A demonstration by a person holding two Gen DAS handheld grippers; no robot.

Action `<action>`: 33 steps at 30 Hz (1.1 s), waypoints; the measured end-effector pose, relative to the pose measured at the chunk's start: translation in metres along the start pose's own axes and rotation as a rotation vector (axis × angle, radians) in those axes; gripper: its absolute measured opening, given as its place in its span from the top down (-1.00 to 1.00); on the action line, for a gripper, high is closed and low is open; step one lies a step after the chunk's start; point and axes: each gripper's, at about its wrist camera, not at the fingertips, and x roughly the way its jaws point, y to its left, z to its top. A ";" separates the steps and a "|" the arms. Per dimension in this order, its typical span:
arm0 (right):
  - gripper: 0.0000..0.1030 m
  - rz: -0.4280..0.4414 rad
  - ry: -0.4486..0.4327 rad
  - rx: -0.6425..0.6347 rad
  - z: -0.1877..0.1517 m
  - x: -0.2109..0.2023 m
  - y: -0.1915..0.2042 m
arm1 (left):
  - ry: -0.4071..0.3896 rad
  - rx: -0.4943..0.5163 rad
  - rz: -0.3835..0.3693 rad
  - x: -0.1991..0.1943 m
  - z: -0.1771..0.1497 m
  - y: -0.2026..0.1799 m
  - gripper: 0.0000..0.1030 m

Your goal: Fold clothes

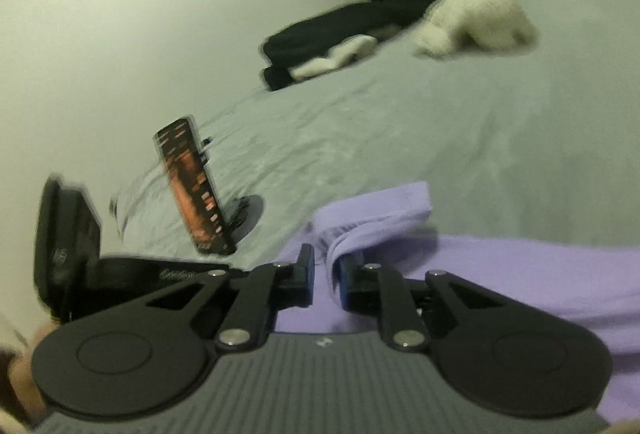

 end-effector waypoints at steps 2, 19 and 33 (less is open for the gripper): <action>0.66 0.015 0.015 -0.085 -0.003 -0.002 0.013 | 0.003 0.002 0.001 -0.002 -0.002 0.000 0.88; 0.64 0.061 0.224 -0.276 -0.041 0.008 0.037 | 0.062 -0.219 -0.157 -0.031 -0.003 0.029 0.05; 0.19 0.039 0.215 -0.183 -0.038 -0.019 0.033 | 0.016 -0.084 -0.086 -0.048 -0.014 -0.004 -0.13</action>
